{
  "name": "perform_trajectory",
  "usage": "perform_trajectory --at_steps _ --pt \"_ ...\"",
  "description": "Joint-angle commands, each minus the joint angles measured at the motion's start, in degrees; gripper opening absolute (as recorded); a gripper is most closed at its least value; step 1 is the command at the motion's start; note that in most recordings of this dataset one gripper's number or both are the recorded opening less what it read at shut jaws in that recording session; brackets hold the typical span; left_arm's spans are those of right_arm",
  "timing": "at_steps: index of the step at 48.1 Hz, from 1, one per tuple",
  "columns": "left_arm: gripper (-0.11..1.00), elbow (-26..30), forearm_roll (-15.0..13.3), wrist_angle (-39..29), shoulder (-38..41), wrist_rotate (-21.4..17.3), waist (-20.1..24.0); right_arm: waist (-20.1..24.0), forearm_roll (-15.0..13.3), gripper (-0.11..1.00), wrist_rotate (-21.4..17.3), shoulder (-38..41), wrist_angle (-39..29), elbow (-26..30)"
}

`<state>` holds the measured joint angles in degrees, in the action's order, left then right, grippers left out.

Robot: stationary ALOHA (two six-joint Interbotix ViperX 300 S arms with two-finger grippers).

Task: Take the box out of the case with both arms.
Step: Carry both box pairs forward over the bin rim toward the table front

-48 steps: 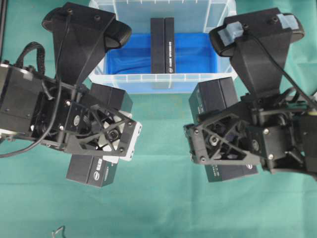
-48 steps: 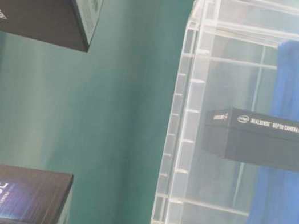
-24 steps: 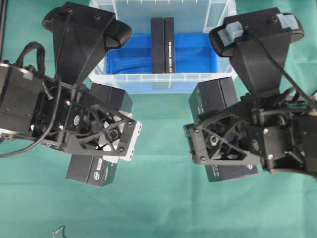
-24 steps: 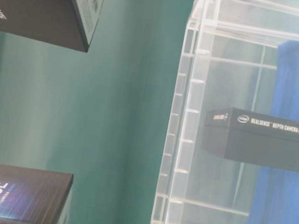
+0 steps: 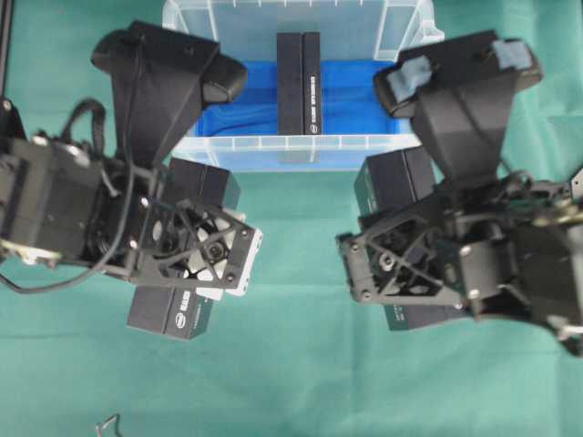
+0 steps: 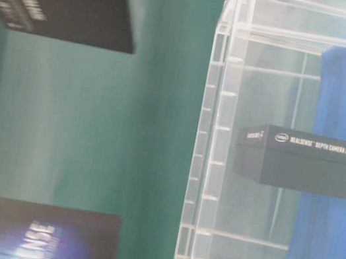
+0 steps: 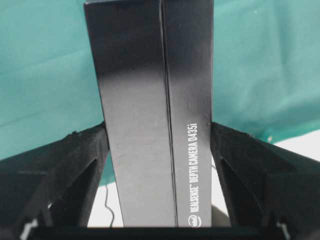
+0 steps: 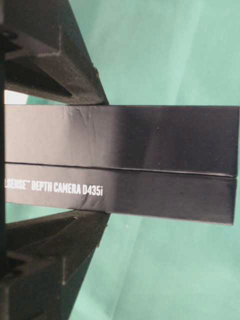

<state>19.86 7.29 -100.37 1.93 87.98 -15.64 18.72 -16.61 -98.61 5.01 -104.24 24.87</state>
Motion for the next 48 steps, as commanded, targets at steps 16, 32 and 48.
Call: perform_trajectory --at_steps 16,32,48 --pt "0.64 -21.09 0.53 18.28 -7.21 9.23 -2.46 0.00 3.96 0.65 -5.98 -0.70 18.28 -17.67" --pt "0.64 -33.57 0.70 31.03 -5.62 13.45 -3.78 -0.26 5.19 0.65 -8.61 -0.79 34.28 -30.41" --pt "0.64 -37.88 1.14 39.29 -2.99 13.45 -3.87 -0.53 5.19 0.65 -10.02 -0.79 40.52 -36.47"
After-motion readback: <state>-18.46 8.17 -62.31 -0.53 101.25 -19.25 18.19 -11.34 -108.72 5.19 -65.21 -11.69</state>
